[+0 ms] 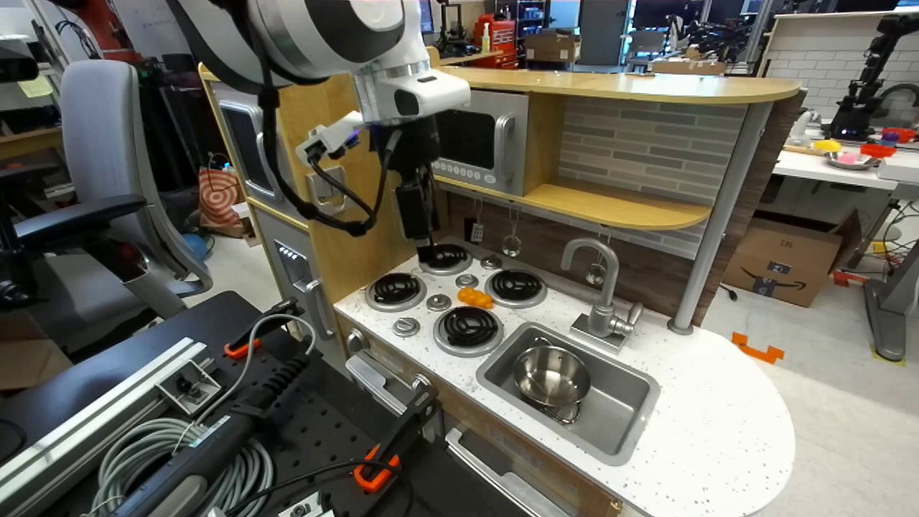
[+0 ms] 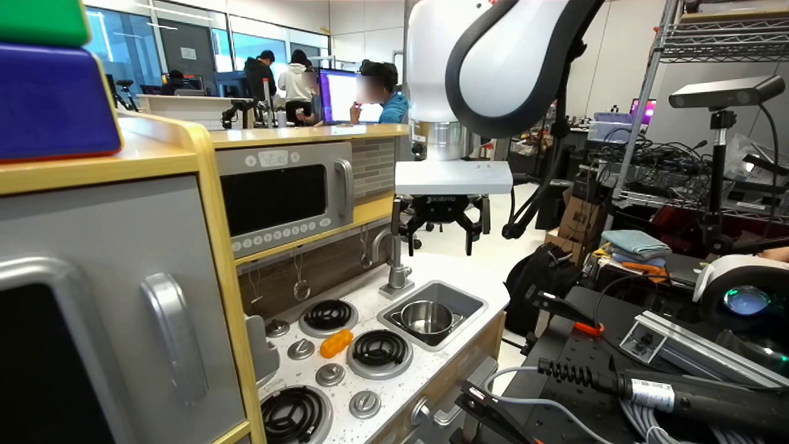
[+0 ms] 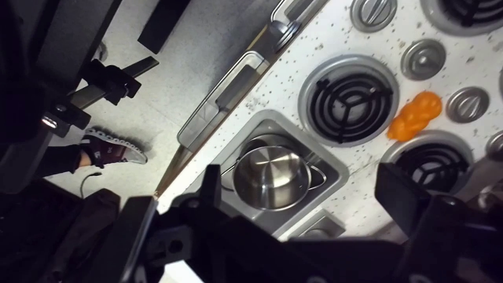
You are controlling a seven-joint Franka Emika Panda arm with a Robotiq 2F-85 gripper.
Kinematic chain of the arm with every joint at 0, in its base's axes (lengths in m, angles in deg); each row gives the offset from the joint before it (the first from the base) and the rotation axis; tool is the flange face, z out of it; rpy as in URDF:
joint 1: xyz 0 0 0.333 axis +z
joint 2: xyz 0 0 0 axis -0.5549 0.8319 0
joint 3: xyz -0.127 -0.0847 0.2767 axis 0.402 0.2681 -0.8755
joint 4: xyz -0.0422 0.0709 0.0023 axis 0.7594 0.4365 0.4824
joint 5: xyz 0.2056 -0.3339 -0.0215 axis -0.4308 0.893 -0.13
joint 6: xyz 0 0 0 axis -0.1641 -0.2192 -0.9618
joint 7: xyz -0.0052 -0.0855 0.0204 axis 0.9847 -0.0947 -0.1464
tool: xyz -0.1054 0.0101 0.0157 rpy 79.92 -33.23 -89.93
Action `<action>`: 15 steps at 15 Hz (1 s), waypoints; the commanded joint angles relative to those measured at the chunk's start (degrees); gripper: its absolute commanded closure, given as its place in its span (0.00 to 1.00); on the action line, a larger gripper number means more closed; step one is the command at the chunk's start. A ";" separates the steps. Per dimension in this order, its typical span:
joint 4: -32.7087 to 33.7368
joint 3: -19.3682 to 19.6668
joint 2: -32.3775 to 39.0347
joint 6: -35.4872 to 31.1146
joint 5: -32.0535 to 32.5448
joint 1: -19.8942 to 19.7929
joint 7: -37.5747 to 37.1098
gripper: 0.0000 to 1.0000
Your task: Pick the object and put it in the pot in the sink
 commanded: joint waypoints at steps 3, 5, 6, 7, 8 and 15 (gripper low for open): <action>9.03 8.21 11.36 1.49 6.65 2.71 -17.84 0.00; 6.22 6.90 8.87 1.61 4.17 1.22 -13.57 0.00; 7.08 7.27 10.13 2.05 4.08 1.24 -13.73 0.00; 7.11 7.31 10.46 1.92 4.04 1.31 -13.69 0.00; 7.03 7.27 10.34 1.92 4.06 1.37 -13.70 0.00; 7.69 2.03 19.78 -16.39 -13.92 1.66 -18.42 0.00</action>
